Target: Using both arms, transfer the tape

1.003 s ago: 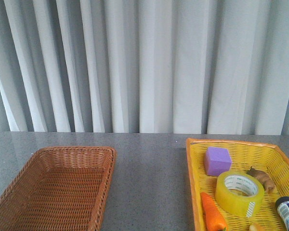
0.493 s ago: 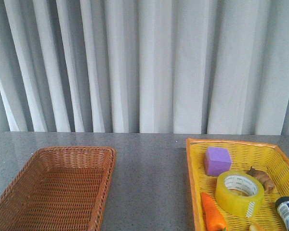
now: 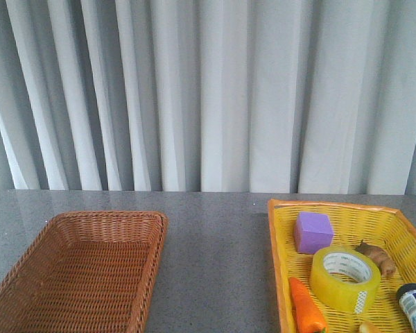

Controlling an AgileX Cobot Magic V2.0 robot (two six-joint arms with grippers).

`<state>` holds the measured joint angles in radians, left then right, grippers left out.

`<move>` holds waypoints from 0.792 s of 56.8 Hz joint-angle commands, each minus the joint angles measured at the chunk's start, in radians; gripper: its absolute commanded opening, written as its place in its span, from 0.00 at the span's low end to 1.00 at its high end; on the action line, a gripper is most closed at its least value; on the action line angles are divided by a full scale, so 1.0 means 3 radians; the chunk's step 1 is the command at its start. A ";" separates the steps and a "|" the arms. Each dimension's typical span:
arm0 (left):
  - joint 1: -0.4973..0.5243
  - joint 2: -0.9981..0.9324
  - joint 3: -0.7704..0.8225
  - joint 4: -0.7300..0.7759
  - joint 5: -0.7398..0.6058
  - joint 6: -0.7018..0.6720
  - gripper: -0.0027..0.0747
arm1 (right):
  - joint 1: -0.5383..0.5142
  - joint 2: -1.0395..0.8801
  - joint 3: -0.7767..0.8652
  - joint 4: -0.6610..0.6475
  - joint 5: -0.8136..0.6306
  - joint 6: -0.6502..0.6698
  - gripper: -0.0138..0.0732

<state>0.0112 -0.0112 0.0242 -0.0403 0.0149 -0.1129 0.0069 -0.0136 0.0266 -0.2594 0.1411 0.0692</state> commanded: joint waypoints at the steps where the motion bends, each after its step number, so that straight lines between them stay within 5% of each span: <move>1: 0.0002 -0.0052 -0.0024 -0.0034 -0.0235 -0.0016 0.03 | 0.0000 -0.0018 0.0012 -0.0056 -0.0346 -0.0015 0.15; 6: 0.0002 -0.0052 -0.0024 -0.0034 -0.0337 -0.0013 0.03 | 0.0000 -0.0018 0.0009 0.0046 -0.0621 0.0057 0.15; 15: -0.0004 -0.0052 -0.0167 -0.0059 -0.0971 -0.0127 0.03 | 0.0000 -0.0018 -0.0003 0.0168 -0.2298 0.0186 0.15; 20: -0.0004 -0.0008 -0.0493 -0.0041 -0.0957 -0.0027 0.03 | 0.0000 0.0027 -0.0206 0.0169 -0.2682 0.0319 0.15; 31: -0.0004 0.0684 -0.1733 -0.0055 -0.0853 0.0294 0.03 | 0.0000 0.0544 -0.1438 -0.0222 -0.1914 0.0925 0.15; 45: -0.0004 0.2257 -0.3678 -0.0059 0.0710 0.0271 0.03 | 0.0004 0.2040 -0.3067 -0.0426 -0.0252 0.1226 0.15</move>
<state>0.0112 0.4959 -0.9297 -0.0484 0.1257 -0.0329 0.0069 0.4624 -0.7506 -0.3795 -0.0584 0.4256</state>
